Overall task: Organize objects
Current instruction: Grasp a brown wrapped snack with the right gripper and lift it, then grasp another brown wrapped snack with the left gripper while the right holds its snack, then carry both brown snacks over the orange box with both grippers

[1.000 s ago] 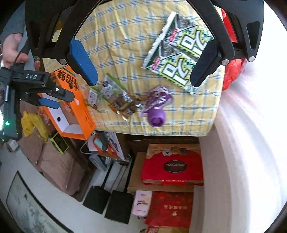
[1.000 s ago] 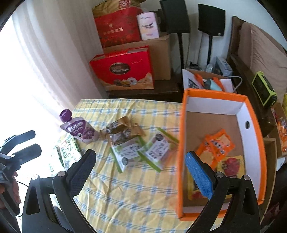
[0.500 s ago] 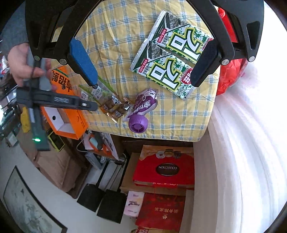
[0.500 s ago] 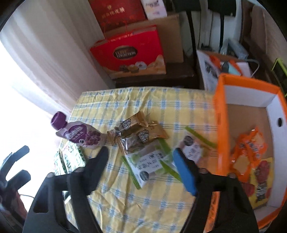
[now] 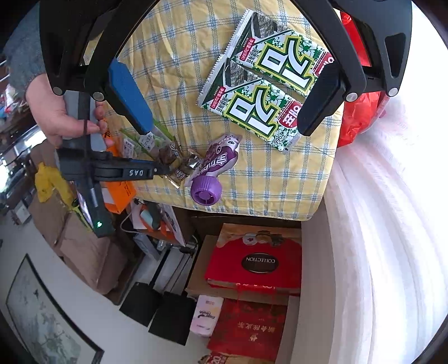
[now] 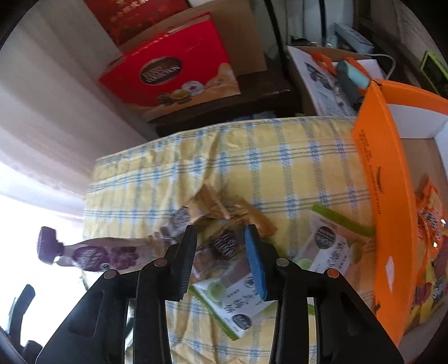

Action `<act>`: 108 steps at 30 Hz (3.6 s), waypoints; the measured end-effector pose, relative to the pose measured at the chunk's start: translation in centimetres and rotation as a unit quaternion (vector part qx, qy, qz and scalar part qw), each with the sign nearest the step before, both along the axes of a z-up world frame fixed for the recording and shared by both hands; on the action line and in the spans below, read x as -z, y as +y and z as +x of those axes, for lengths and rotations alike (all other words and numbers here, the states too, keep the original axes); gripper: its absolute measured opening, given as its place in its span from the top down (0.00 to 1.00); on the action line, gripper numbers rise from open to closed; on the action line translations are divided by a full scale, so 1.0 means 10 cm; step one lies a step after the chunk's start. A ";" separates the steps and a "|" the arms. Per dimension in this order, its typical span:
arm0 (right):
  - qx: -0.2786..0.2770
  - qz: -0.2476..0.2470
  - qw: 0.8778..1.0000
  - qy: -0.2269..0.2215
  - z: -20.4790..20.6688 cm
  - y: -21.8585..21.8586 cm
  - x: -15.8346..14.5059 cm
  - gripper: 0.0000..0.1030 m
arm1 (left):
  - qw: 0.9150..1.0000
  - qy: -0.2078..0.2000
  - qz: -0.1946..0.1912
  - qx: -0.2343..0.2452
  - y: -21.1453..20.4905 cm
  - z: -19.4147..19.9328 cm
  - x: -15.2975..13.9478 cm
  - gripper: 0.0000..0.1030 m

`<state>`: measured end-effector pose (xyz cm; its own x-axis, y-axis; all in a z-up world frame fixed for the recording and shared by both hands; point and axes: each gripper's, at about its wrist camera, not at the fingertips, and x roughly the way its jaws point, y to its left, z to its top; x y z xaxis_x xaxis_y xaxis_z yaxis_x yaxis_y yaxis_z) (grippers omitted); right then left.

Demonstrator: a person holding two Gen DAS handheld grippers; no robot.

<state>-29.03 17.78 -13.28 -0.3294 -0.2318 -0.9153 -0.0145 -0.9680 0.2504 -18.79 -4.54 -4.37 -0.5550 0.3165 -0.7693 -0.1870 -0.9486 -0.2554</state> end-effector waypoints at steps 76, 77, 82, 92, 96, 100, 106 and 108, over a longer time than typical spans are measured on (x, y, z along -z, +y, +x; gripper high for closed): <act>-0.023 -0.089 0.987 0.131 0.87 1.28 -1.13 0.81 | 0.937 -0.182 -0.268 0.131 2.00 -1.61 1.07 0.64; -0.022 -0.090 0.987 0.130 0.87 1.28 -1.12 0.81 | 0.939 -0.179 -0.263 0.130 1.99 -1.59 1.07 0.74; -0.019 -0.086 0.988 0.127 0.86 1.29 -1.07 0.81 | 0.946 -0.153 -0.257 0.128 1.97 -1.50 1.00 0.78; -0.013 -0.052 0.989 0.138 0.89 1.31 -1.11 0.81 | 0.968 -0.107 -0.171 0.151 2.02 -1.10 0.36 0.78; -0.010 -0.044 0.989 0.141 0.89 1.33 -1.13 0.81 | 0.973 -0.090 -0.142 0.159 2.09 -0.96 0.10 0.78; -0.004 -0.034 0.989 0.147 0.88 1.39 -1.18 0.81 | 0.979 -0.072 -0.112 0.156 2.15 -0.88 -0.10 0.78; 0.001 0.010 0.984 0.178 0.90 1.46 -1.31 0.81 | 0.988 -0.031 -0.080 0.130 2.22 -0.75 -0.35 0.78; 0.006 0.019 0.982 0.185 0.92 1.49 -1.35 0.81 | 0.990 -0.025 -0.066 0.122 2.20 -0.71 -0.41 0.78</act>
<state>-19.80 32.66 0.19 -0.6441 -0.1947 -0.7397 0.0602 -0.9770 0.2048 -25.88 17.48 -0.24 -0.4343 0.3317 -0.8375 -0.4053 -0.9023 -0.1472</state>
